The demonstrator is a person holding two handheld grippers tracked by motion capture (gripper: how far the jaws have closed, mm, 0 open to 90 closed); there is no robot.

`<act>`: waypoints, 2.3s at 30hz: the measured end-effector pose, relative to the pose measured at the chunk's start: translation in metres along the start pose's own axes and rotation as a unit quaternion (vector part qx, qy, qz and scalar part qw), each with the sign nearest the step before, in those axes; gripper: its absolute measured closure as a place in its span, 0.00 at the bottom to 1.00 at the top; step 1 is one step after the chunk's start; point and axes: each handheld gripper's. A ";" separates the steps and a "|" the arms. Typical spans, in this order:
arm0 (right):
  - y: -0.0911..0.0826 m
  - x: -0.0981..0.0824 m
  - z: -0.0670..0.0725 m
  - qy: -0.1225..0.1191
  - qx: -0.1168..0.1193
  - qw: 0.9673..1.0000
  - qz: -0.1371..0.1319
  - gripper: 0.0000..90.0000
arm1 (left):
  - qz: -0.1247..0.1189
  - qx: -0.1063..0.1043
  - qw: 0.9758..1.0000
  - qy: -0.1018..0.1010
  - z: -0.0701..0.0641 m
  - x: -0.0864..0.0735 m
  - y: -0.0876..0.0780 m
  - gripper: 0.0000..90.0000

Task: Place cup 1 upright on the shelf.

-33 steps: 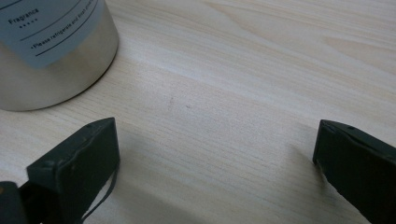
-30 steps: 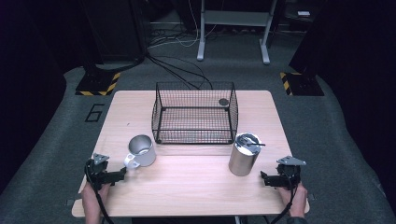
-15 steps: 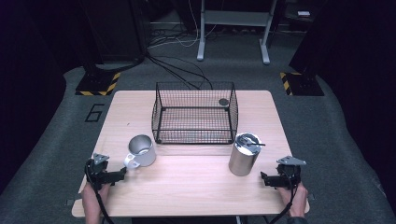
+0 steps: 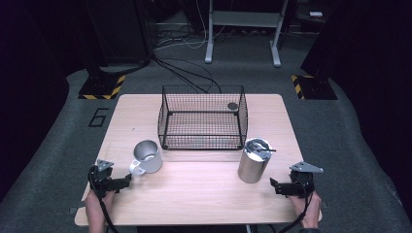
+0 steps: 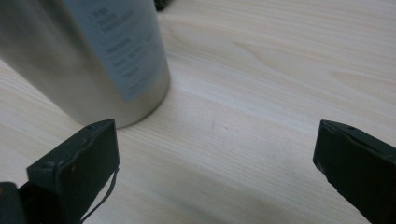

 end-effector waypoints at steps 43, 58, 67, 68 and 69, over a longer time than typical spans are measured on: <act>-0.026 0.078 0.052 -0.061 0.066 0.994 -0.069 0.00 | 0.000 0.000 1.000 -0.001 0.000 0.000 0.000 0.00; -0.014 0.093 0.061 -0.067 0.067 0.991 -0.091 0.00 | -0.001 0.001 1.000 -0.001 0.000 0.000 0.000 0.00; -0.009 0.098 0.063 -0.066 0.070 0.991 -0.093 0.00 | 0.001 0.000 1.000 -0.001 0.000 0.000 0.000 0.00; -0.008 0.098 0.064 -0.063 0.069 0.991 -0.093 0.00 | -0.001 0.001 1.000 -0.001 0.000 0.000 0.000 0.00; -0.007 0.098 0.064 -0.063 0.070 0.991 -0.095 0.00 | -0.001 0.001 1.000 -0.001 0.000 0.000 0.000 0.00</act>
Point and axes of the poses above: each handheld gripper's, and its own axes: y roughly forward along the jaws, x roughly out of its top, z roughly to its left, and after that the axes turned 4 degrees about -x, right-handed
